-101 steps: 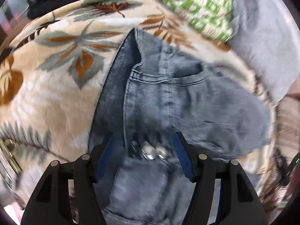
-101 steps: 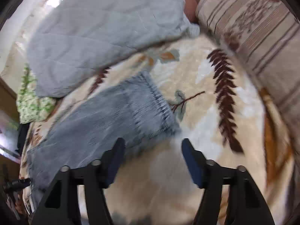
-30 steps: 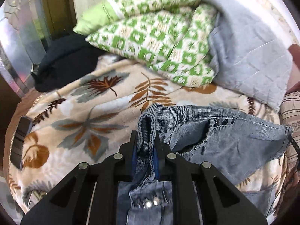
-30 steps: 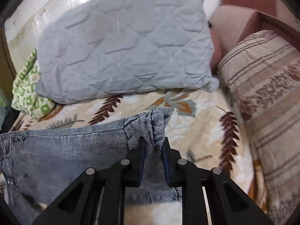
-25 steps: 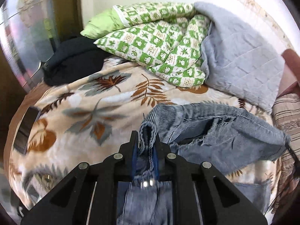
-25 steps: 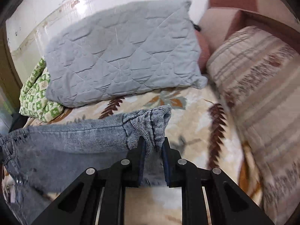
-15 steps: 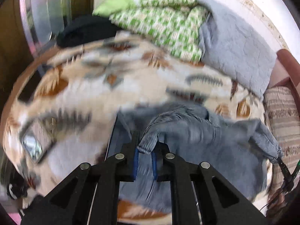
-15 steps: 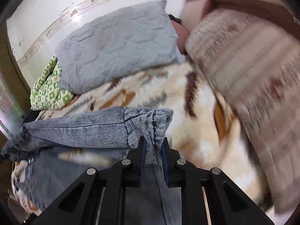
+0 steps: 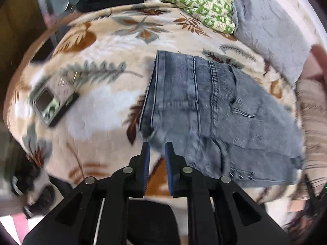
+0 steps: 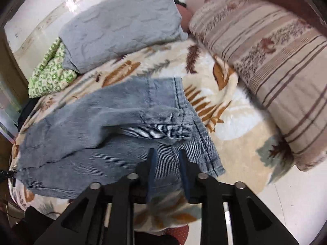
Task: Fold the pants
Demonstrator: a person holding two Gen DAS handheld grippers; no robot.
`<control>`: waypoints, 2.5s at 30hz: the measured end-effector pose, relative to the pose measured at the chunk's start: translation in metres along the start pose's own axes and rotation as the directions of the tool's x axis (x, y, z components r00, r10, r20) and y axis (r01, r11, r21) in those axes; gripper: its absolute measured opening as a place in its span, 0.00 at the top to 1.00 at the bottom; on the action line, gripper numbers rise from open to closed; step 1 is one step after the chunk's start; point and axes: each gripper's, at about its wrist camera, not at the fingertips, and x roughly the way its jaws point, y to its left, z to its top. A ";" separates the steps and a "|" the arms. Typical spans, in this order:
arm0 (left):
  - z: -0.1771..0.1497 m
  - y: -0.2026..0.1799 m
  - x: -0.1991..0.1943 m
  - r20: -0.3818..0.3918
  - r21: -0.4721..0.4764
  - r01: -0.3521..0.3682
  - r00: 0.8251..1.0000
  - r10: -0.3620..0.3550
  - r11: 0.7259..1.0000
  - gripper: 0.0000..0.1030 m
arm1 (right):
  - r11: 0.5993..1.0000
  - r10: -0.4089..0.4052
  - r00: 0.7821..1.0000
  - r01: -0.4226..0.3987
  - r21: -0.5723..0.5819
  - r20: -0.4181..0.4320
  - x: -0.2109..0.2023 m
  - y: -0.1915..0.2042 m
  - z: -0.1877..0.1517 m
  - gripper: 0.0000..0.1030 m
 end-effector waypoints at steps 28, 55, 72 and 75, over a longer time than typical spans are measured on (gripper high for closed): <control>0.036 -0.047 0.087 -0.159 -0.288 0.270 0.933 -0.324 0.919 0.47 | 0.781 0.569 0.814 -0.490 0.387 -0.118 0.139 0.144 -0.027 0.64; -0.017 -0.021 0.054 -0.129 -0.174 0.166 0.973 -0.190 0.971 0.87 | 0.841 0.530 0.817 -0.470 0.269 -0.229 0.086 0.140 -0.090 0.82; -0.018 -0.030 0.059 -0.169 -0.210 0.158 0.966 -0.195 0.965 0.65 | 0.731 0.339 0.938 -0.313 0.606 0.074 0.072 -0.042 -0.049 0.62; -0.016 -0.032 0.055 -0.169 -0.213 0.154 0.967 -0.191 0.965 0.65 | 0.701 0.368 0.928 -0.316 0.639 0.054 0.074 -0.049 -0.047 0.63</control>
